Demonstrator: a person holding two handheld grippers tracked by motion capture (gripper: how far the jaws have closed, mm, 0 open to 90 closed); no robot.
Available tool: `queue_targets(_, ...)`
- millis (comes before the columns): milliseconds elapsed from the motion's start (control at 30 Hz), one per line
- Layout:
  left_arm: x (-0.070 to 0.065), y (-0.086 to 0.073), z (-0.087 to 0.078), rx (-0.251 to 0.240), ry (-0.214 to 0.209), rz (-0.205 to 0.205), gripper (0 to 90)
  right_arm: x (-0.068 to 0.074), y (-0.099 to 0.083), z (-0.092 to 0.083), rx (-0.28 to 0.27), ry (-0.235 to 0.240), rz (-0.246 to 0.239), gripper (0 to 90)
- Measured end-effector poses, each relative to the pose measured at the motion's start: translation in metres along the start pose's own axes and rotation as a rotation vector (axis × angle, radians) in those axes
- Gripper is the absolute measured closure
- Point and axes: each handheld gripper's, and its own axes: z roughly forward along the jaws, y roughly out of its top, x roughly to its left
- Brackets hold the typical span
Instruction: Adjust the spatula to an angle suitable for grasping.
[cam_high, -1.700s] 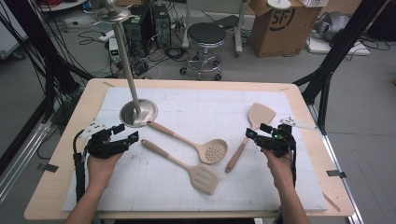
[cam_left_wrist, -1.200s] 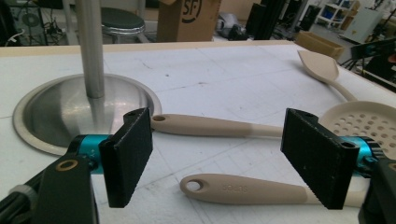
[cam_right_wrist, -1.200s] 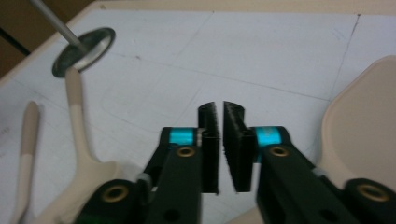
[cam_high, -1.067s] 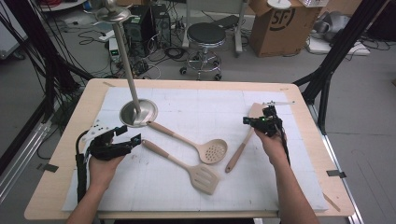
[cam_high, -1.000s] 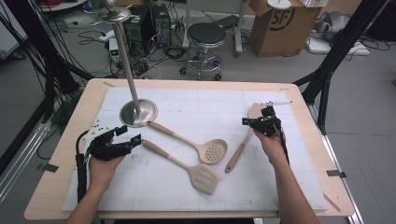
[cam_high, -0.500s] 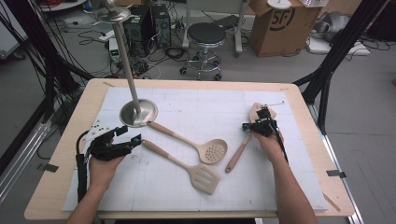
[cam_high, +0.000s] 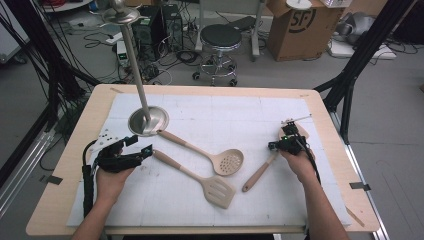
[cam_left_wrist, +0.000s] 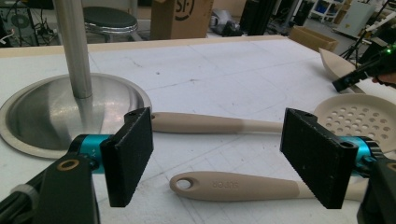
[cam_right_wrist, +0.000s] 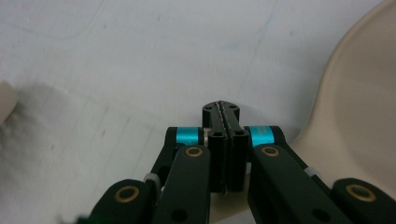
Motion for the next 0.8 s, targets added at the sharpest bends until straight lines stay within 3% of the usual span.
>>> queue_targets(67,0.000,0.000,0.000,0.002,-0.003,0.000,26.1,0.001,-0.005,-0.005,0.016,-0.010,-0.006,90.0)
queue_targets(267,-0.003,0.000,0.002,0.000,-0.006,0.003,26.3,-0.003,-0.025,-0.014,0.009,0.049,0.043,90.0)
queue_targets(400,-0.002,-0.001,0.003,0.006,-0.003,0.003,26.3,-0.002,-0.030,-0.017,-0.001,0.046,0.011,90.0)
queue_targets(500,-0.002,0.000,0.002,0.000,0.005,0.004,26.3,-0.002,-0.035,-0.021,-0.068,0.063,-0.004,90.0)
queue_targets(600,-0.001,0.000,0.002,-0.003,0.008,-0.003,26.4,0.001,-0.043,-0.030,-0.129,0.137,0.007,90.0)
queue_targets(700,0.000,0.000,0.002,-0.003,-0.005,-0.026,26.4,0.012,-0.055,-0.041,-0.134,0.198,-0.014,90.0)
queue_targets(800,-0.001,0.000,0.002,-0.007,-0.006,-0.020,26.6,0.025,-0.073,-0.047,-0.138,0.253,-0.028,90.0)
